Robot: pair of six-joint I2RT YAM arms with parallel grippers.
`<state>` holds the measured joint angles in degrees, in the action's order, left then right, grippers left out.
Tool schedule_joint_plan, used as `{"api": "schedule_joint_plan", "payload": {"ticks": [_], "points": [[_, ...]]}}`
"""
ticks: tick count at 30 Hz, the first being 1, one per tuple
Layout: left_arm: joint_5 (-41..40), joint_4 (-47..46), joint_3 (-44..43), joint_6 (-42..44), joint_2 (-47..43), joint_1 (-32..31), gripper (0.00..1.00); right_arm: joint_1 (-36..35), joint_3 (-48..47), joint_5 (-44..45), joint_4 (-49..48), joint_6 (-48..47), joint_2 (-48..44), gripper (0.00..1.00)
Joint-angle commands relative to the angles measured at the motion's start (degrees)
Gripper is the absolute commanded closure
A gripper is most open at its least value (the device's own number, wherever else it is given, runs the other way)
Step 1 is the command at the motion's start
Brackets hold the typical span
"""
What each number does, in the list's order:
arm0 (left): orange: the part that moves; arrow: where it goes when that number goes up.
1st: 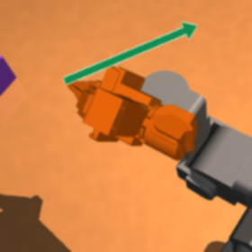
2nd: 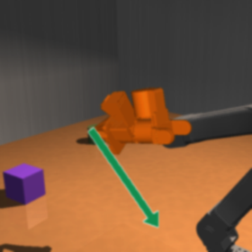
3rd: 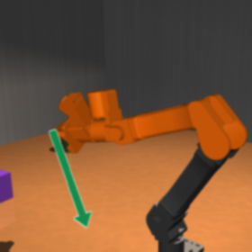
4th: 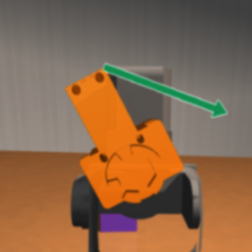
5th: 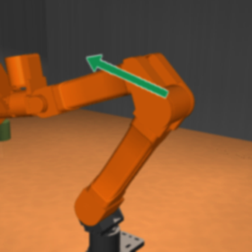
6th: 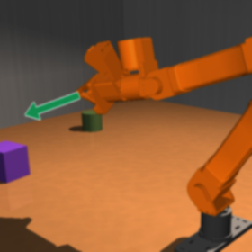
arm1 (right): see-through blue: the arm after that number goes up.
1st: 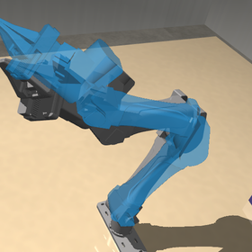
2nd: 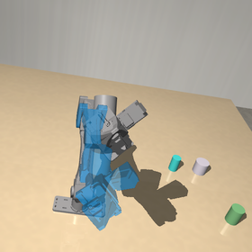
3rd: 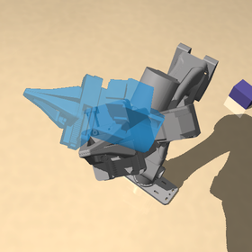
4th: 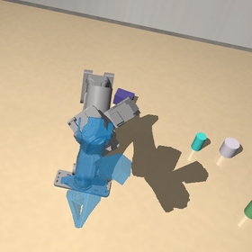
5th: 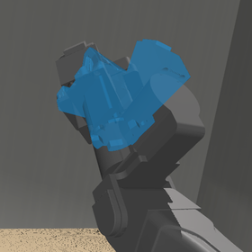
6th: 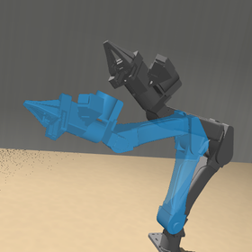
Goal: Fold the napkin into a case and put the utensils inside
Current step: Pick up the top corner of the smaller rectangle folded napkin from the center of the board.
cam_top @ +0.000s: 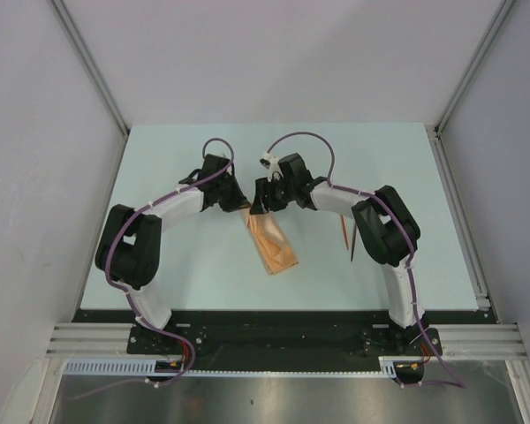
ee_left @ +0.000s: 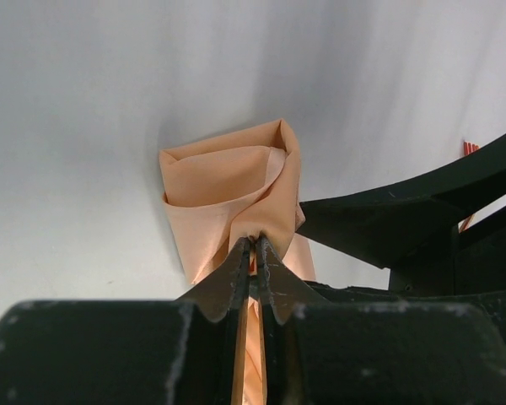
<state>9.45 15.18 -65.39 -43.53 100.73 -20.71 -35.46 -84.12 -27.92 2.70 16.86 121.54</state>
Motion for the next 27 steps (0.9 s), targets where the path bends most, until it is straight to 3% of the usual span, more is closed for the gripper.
{"api": "schedule_joint_plan", "payload": {"ticks": [1, 12, 14, 16, 19, 22, 27], "points": [[0.9, -0.4, -2.4, -0.1, -0.7, 0.3, 0.89, -0.3, -2.4, -0.6, -1.9, -0.4, 0.7, 0.51], [1.1, -0.9, -2.2, -0.1, -0.5, 0.2, 0.90, -0.7, -1.6, -1.3, -4.9, 1.7, 0.7, 0.80], [1.4, -0.9, -2.2, -0.2, -0.6, 0.2, 0.90, -0.7, -1.2, -1.3, -5.2, 1.9, 0.4, 0.93], [1.4, -0.8, -2.3, -0.2, -0.8, 0.2, 0.89, -0.8, -1.1, -1.2, -5.1, 1.9, 0.0, 1.00], [1.9, -1.7, -1.6, -0.2, -1.4, 0.2, 0.90, -0.8, -0.9, -1.5, -4.8, 1.8, -0.9, 0.98], [2.4, -1.5, -1.8, -0.5, -1.1, 0.2, 0.90, -0.9, -0.8, -1.9, -4.7, 1.7, -1.5, 0.84], [2.6, -1.3, -1.9, -1.3, -1.0, 0.2, 0.92, -1.5, -0.4, -1.6, -5.1, 1.7, -1.7, 0.68]]}}
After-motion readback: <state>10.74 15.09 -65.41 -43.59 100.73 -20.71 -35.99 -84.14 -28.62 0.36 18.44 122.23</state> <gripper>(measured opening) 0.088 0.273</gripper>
